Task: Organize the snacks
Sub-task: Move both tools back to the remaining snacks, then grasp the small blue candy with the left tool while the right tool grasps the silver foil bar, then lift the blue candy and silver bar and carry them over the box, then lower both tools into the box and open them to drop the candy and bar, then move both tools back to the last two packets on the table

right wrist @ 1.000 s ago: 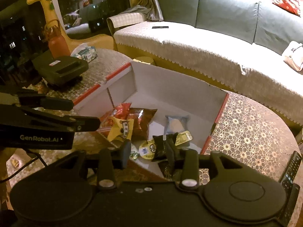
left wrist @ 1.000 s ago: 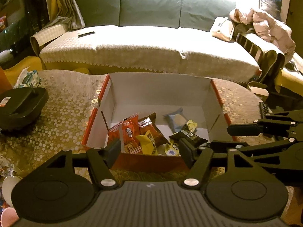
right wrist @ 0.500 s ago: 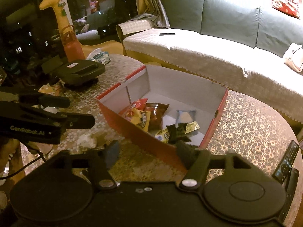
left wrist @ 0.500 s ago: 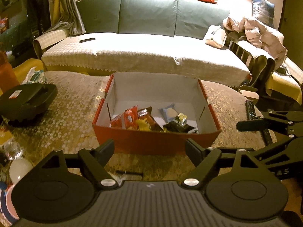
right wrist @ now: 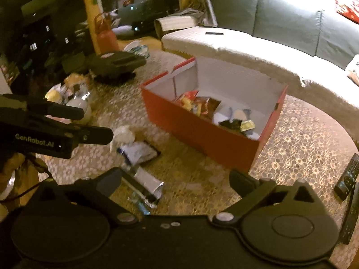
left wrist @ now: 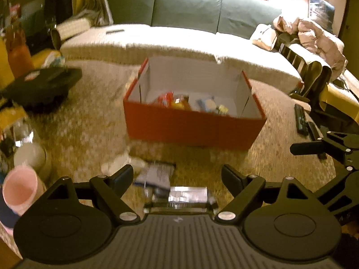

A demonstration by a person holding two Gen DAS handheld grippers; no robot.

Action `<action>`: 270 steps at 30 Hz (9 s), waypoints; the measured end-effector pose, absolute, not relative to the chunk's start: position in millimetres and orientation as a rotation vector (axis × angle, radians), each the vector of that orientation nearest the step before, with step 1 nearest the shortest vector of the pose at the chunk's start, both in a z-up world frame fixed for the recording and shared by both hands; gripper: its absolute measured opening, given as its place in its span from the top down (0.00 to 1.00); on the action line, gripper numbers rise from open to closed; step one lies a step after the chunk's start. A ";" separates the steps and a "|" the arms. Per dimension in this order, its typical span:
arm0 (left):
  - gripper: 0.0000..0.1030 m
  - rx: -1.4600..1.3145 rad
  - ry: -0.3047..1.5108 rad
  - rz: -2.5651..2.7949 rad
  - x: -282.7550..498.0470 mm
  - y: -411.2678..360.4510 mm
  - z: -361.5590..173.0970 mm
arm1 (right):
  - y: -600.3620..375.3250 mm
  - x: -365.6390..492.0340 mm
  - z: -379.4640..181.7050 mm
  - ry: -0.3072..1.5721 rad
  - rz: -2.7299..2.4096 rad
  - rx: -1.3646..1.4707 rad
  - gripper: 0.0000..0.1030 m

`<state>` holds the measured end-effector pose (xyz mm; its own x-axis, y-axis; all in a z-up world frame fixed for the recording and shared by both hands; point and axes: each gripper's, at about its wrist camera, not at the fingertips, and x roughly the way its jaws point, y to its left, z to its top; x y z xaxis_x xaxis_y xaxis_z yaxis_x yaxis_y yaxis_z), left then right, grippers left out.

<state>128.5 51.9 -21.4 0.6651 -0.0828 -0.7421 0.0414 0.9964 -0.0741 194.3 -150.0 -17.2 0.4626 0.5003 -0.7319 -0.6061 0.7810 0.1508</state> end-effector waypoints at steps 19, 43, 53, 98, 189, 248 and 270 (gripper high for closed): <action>0.17 -0.150 0.999 0.007 130.8 83.2 -84.6 | -124.8 179.1 -67.0 0.917 0.788 -0.233 0.00; 0.48 -0.144 1.141 0.010 156.4 -0.3 -132.4 | -169.3 188.4 -98.3 0.999 0.766 -0.208 0.03; 0.84 -0.125 1.119 -0.022 135.0 20.8 -131.6 | -159.4 192.1 -95.9 0.990 0.815 -0.260 0.05; 0.89 -0.283 1.030 0.058 103.0 81.8 -109.5 | -77.0 184.4 -104.5 0.998 0.913 -0.327 0.60; 0.88 -0.238 1.165 0.005 238.8 8.3 -141.7 | -173.9 306.3 -34.7 0.800 0.532 -0.084 0.60; 0.75 -0.093 1.045 0.021 338.1 35.0 -64.8 | -122.0 375.6 -66.1 0.935 0.504 -0.185 0.59; 0.23 -0.118 0.871 -0.034 247.6 54.9 7.0 | -152.0 299.4 -4.9 0.844 0.585 -0.064 0.23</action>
